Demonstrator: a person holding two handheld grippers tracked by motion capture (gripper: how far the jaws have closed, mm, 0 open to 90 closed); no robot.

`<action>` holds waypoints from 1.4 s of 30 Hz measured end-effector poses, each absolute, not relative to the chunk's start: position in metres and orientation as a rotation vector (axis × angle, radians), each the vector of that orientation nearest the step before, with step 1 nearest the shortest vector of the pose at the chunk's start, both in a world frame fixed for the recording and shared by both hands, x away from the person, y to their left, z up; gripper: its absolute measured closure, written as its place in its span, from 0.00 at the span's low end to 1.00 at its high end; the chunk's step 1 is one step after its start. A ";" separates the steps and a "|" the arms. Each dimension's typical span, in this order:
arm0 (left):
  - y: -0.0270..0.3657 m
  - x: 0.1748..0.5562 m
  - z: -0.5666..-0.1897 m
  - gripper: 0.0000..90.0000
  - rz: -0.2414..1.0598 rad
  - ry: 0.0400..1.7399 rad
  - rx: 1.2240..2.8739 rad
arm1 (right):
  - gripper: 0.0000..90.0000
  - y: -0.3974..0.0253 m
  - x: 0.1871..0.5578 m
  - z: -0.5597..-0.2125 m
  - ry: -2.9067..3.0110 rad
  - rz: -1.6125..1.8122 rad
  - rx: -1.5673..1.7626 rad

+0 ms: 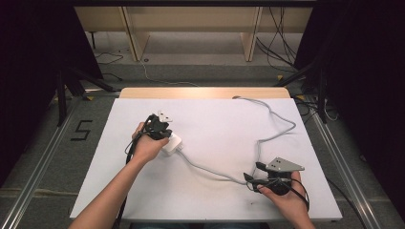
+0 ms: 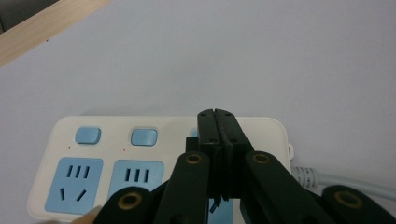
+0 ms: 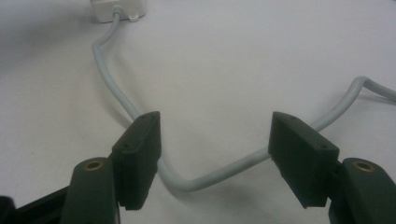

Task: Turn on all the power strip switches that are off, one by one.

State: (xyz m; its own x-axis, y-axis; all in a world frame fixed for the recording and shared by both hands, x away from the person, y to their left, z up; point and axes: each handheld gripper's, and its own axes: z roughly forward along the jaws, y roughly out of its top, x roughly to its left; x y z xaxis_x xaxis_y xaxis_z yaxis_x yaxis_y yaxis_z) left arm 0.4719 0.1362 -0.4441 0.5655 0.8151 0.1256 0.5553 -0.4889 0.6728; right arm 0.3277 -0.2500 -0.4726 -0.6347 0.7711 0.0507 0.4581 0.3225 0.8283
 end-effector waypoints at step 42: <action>0.133 0.490 -0.453 1.00 0.540 1.164 2.261 | 0.39 -0.248 0.327 -0.473 2.249 1.223 1.087</action>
